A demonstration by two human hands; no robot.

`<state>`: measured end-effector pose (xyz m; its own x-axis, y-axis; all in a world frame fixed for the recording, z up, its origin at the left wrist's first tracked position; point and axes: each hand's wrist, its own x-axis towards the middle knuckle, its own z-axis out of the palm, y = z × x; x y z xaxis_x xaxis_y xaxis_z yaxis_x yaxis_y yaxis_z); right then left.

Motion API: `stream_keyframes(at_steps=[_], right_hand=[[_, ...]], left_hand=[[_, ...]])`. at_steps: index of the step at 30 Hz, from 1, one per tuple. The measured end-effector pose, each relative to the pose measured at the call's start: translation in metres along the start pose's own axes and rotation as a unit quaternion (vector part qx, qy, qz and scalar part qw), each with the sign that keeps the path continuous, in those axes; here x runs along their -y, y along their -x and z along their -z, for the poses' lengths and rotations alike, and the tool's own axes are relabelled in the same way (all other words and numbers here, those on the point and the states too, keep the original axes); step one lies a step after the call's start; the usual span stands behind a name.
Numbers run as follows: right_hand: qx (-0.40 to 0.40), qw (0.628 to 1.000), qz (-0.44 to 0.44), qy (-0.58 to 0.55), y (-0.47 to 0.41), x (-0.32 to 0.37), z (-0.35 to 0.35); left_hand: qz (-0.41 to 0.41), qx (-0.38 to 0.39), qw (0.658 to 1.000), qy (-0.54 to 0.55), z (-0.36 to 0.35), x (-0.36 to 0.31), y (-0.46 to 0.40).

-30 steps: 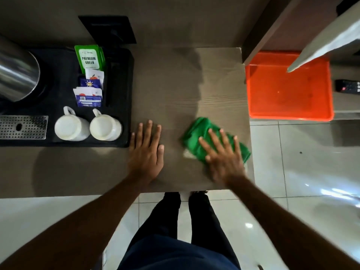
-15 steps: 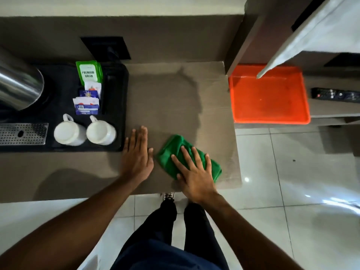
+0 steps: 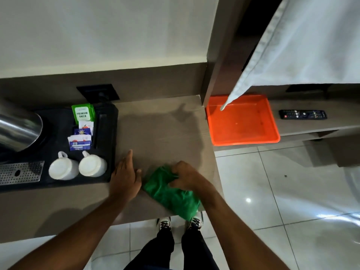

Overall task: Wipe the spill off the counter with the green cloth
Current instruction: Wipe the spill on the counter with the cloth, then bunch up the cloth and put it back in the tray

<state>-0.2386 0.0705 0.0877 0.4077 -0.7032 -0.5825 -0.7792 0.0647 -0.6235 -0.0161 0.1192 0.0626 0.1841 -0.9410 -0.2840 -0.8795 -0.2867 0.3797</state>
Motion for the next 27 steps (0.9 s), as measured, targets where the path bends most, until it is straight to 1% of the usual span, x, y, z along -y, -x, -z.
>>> stream_keyframes(at_steps=[2,4,6,7,9,11,12,14,16,18,23,25,27], right_hand=[[0.038,0.999,0.027,0.011,0.003,-0.004,0.0],[0.025,0.999,0.033,-0.018,0.009,-0.009,0.002],[-0.033,0.995,0.017,-0.091,0.017,-0.02,0.011],[-0.06,0.986,0.004,-0.156,0.02,-0.028,0.019],[-0.108,0.955,-0.023,-0.276,0.024,-0.047,0.043],[-0.164,0.93,-0.035,-0.328,0.021,-0.067,0.079],[-0.187,0.926,-0.035,-0.326,0.016,-0.075,0.098],[-0.219,0.918,-0.035,-0.329,0.001,-0.086,0.137],[-0.244,0.909,-0.037,-0.336,-0.02,-0.094,0.168],[-0.267,0.91,-0.059,-0.311,-0.044,-0.104,0.19],[-0.304,0.912,-0.112,-0.253,-0.089,-0.128,0.208],[-0.307,0.909,-0.133,-0.249,-0.097,-0.133,0.21],[-0.286,0.92,-0.144,-0.227,-0.099,-0.136,0.21]], left_hand=[[0.009,0.004,1.0,0.01,0.003,-0.004,-0.002],[0.014,-0.003,1.0,0.026,0.008,-0.009,-0.004],[0.006,-0.02,0.999,0.042,0.012,-0.015,-0.009],[0.001,-0.029,0.999,0.042,0.014,-0.017,-0.012],[-0.002,-0.048,0.998,0.031,0.019,-0.024,-0.019],[-0.004,-0.072,0.997,0.033,0.021,-0.037,-0.024],[-0.003,-0.081,0.996,0.043,0.021,-0.046,-0.026],[-0.031,-0.084,0.995,0.045,0.017,-0.064,-0.03],[-0.076,-0.075,0.994,0.003,0.01,-0.082,-0.04],[-0.102,-0.078,0.991,-0.036,0.009,-0.104,-0.058],[-0.127,-0.089,0.983,-0.096,0.004,-0.139,-0.092],[-0.134,-0.091,0.981,-0.11,0.003,-0.143,-0.095],[-0.124,-0.086,0.981,-0.123,0.0,-0.143,-0.094]])
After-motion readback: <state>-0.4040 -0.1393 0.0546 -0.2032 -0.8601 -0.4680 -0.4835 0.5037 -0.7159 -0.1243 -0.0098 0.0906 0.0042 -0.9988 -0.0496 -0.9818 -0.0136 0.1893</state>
